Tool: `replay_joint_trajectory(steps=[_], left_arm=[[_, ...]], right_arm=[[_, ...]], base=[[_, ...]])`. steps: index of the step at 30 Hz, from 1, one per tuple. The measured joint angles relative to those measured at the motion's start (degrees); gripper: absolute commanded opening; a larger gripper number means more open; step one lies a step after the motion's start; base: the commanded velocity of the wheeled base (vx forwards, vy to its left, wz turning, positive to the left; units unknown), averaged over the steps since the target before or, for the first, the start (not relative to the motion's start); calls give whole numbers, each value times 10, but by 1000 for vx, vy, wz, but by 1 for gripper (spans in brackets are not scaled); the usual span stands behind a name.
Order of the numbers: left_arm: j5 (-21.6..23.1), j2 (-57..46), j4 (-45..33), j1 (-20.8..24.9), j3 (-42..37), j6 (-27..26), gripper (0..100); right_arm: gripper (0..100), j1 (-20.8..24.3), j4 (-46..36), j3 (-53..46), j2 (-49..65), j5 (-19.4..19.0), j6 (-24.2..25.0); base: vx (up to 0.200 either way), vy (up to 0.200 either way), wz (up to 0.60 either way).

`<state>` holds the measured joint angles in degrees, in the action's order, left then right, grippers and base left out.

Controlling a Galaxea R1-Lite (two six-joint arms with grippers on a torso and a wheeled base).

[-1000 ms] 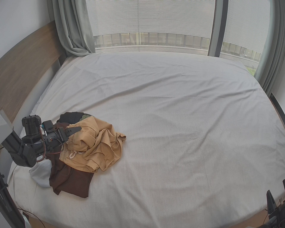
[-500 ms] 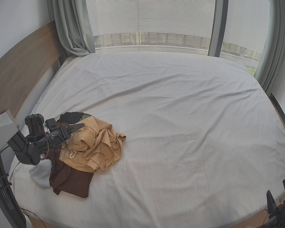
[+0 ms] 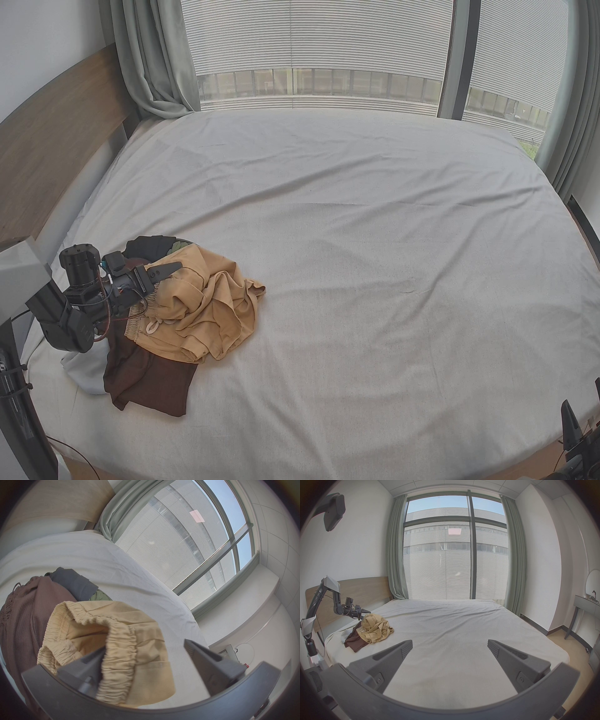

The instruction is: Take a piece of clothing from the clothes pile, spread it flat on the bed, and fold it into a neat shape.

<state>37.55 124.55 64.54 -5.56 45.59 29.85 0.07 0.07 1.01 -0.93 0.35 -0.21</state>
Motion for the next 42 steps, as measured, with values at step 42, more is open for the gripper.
replay_joint_trajectory(steps=[42], left_arm=[[4,-124,134,48,-142,216,0]], right_arm=[[100,0,0,0,0,0,0]], base=[[0,0,0]])
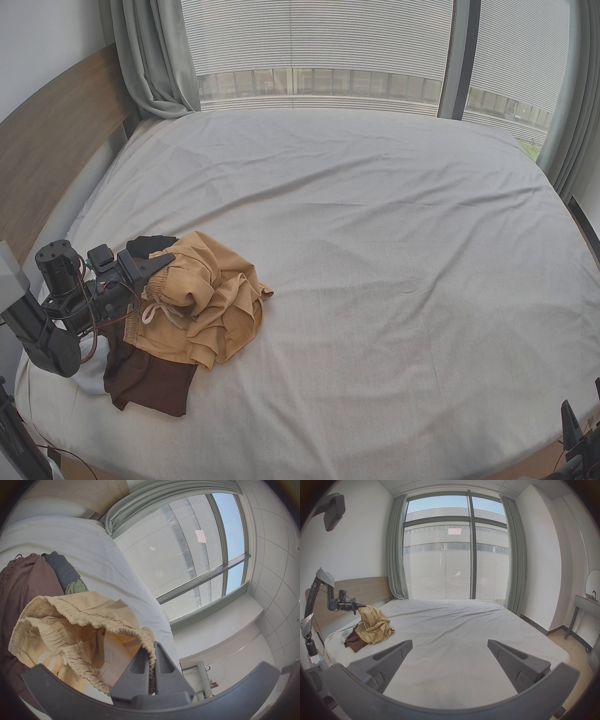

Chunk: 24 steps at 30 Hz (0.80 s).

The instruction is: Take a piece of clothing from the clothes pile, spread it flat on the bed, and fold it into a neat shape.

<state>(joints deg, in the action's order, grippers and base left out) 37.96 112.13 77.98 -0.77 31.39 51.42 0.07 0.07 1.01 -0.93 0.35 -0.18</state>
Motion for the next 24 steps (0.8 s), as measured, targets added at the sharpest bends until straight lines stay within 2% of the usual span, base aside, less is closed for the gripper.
replay_joint_trajectory(steps=[9,18,24], left_arm=[[-13,-20,20,16,-18,10,0],[-147,-18,22,59,27,182,0],[-165,-18,22,98,49,204,0]], right_arm=[[100,0,0,0,0,0,0],[100,0,0,0,0,0,0],[100,0,0,0,0,0,0]], base=[[0,0,0],[0,0,0],[0,0,0]])
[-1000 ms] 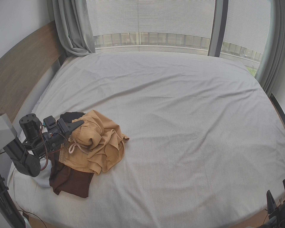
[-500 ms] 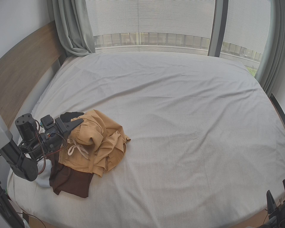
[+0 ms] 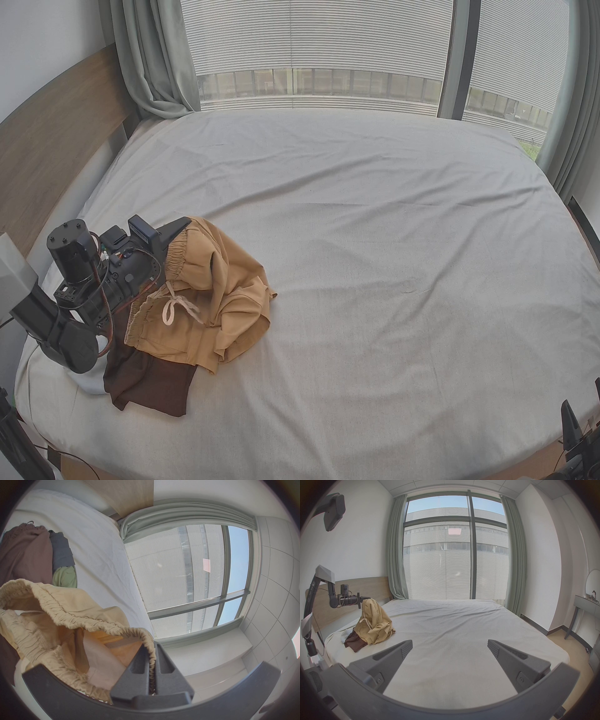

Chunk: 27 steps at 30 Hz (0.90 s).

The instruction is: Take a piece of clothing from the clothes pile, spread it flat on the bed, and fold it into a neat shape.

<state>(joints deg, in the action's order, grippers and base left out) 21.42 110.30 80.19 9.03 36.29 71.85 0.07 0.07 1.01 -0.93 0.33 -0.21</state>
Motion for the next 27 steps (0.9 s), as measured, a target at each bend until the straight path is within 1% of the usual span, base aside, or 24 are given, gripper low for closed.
replay_joint_trajectory(steps=[4,8,14,19,27], left_arm=[[-1,-3,1,14,4,15,0],[-3,-15,-2,25,9,44,0],[-27,-36,-20,52,31,88,0],[-49,-46,-46,74,56,99,0],[-80,-50,-84,124,95,107,0]], right_arm=[[100,0,0,0,0,0,0],[100,0,0,0,0,0,0],[100,0,0,0,0,0,0],[100,0,0,0,0,0,0],[100,0,0,0,0,0,0]], base=[[0,0,0],[0,0,0],[0,0,0],[0,0,0],[0,0,0]])
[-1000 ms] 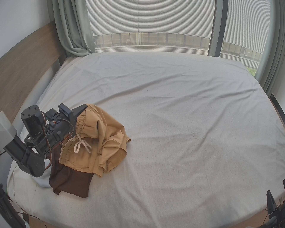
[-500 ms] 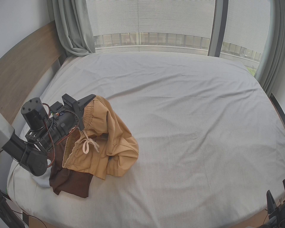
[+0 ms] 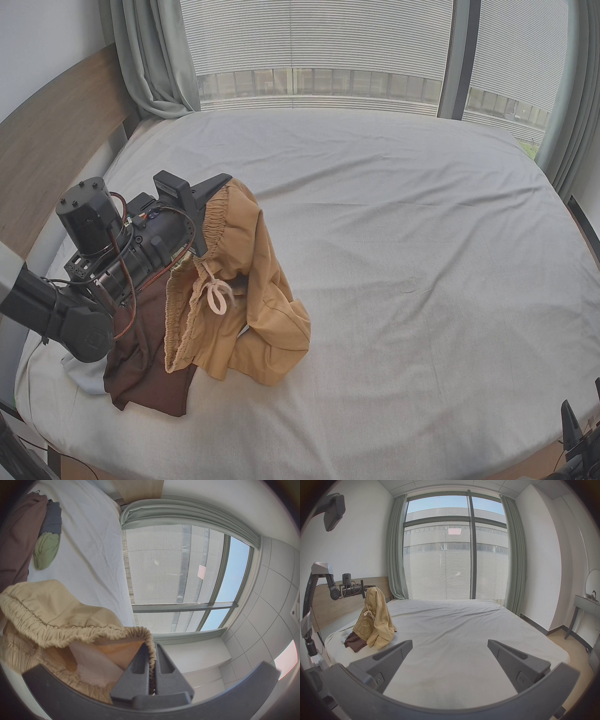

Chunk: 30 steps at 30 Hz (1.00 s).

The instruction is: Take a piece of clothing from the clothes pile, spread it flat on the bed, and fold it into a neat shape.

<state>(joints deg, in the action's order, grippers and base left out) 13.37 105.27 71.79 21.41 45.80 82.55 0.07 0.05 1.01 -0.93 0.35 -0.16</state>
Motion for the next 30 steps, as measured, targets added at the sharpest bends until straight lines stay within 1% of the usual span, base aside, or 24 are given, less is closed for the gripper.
replay_joint_trajectory(steps=[4,9,14,22,30], left_arm=[[-12,2,-6,30,15,0,0],[-14,6,-19,62,29,2,0],[-15,15,-28,97,43,25,0],[-16,47,-43,140,81,30,0],[-14,80,-53,182,119,53,0]], right_arm=[[100,0,0,0,0,0,0],[100,0,0,0,0,0,0],[100,0,0,0,0,0,0],[100,0,0,0,0,0,0],[100,0,0,0,0,0,-1]], base=[[0,0,0],[0,0,0],[0,0,0],[0,0,0],[0,0,0]])
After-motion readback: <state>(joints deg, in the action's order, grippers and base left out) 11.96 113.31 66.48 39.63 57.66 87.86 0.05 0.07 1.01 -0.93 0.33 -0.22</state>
